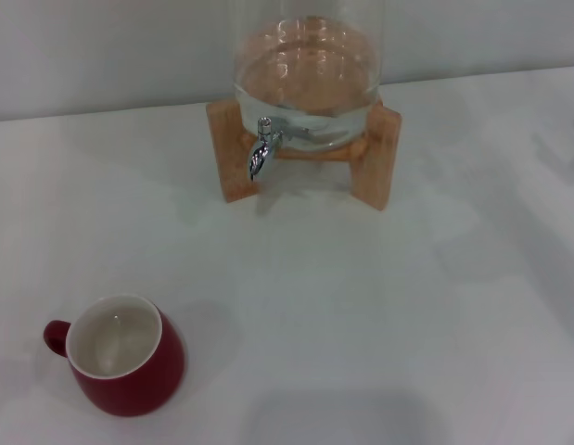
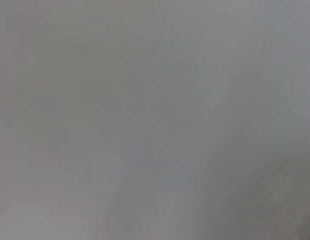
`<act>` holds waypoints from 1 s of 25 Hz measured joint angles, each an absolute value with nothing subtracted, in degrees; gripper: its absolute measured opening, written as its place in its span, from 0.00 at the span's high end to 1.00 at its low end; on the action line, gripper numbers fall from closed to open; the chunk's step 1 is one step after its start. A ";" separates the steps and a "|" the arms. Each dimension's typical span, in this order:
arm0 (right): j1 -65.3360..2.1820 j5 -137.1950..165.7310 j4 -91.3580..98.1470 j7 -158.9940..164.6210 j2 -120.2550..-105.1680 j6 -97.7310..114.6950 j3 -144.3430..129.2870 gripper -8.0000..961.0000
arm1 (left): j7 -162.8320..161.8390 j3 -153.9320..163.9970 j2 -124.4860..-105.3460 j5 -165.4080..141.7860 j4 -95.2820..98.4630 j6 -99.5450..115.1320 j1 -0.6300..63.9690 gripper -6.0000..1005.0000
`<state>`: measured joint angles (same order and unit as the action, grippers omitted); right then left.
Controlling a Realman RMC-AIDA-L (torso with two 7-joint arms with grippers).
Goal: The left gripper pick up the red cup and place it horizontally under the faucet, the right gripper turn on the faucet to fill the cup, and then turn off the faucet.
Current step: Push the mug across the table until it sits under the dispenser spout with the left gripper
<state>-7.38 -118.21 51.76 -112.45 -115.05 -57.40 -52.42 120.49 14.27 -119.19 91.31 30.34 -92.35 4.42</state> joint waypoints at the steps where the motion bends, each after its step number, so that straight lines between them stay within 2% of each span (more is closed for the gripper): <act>1: -7.38 -118.21 51.76 -112.45 -115.05 -57.39 -52.44 0.17 | 120.50 14.30 -119.19 91.33 30.33 -92.34 4.45 0.11; 25: -7.38 -118.21 51.24 -112.69 -115.05 -57.41 -52.20 0.17 | 120.49 14.36 -119.27 91.25 30.32 -92.28 4.48 0.11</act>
